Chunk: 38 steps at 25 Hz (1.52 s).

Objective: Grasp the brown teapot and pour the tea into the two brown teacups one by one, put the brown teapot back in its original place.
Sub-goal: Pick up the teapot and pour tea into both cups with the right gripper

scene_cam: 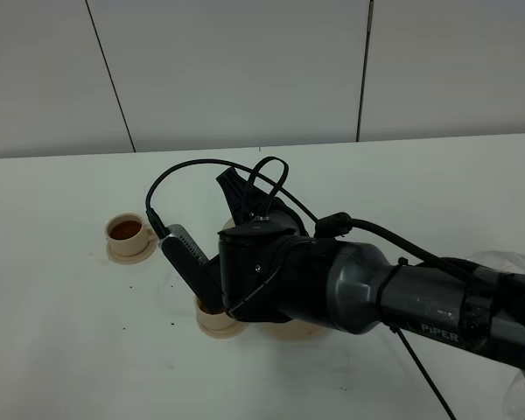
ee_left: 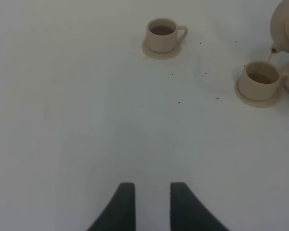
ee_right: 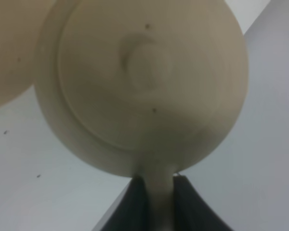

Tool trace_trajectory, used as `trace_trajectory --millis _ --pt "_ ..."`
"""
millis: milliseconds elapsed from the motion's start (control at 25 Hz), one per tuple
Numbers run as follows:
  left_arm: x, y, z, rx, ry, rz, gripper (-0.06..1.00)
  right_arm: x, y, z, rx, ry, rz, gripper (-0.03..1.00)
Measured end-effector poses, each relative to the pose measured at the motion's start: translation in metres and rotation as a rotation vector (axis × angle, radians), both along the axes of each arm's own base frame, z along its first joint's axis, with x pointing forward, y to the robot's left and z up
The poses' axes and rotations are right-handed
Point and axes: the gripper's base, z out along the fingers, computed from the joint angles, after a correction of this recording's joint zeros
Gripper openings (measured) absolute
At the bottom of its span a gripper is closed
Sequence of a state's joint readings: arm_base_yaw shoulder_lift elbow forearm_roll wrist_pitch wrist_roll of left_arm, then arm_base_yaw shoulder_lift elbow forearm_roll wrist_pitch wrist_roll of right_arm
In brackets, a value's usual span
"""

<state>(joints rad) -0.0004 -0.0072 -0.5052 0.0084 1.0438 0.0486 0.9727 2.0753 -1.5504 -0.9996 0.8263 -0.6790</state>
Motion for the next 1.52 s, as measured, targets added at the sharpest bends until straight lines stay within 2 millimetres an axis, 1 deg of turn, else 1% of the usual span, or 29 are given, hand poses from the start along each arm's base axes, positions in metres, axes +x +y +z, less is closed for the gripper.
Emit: trace_trajectory --millis 920,1520 --pt "0.0000 0.0000 0.0000 0.000 0.000 0.000 0.25 0.0006 0.0003 0.0012 -0.012 -0.017 0.011 0.09" --pt "0.0000 0.0000 0.0000 0.001 0.000 -0.001 0.24 -0.0033 0.0031 0.0012 -0.017 -0.017 0.017 0.09"
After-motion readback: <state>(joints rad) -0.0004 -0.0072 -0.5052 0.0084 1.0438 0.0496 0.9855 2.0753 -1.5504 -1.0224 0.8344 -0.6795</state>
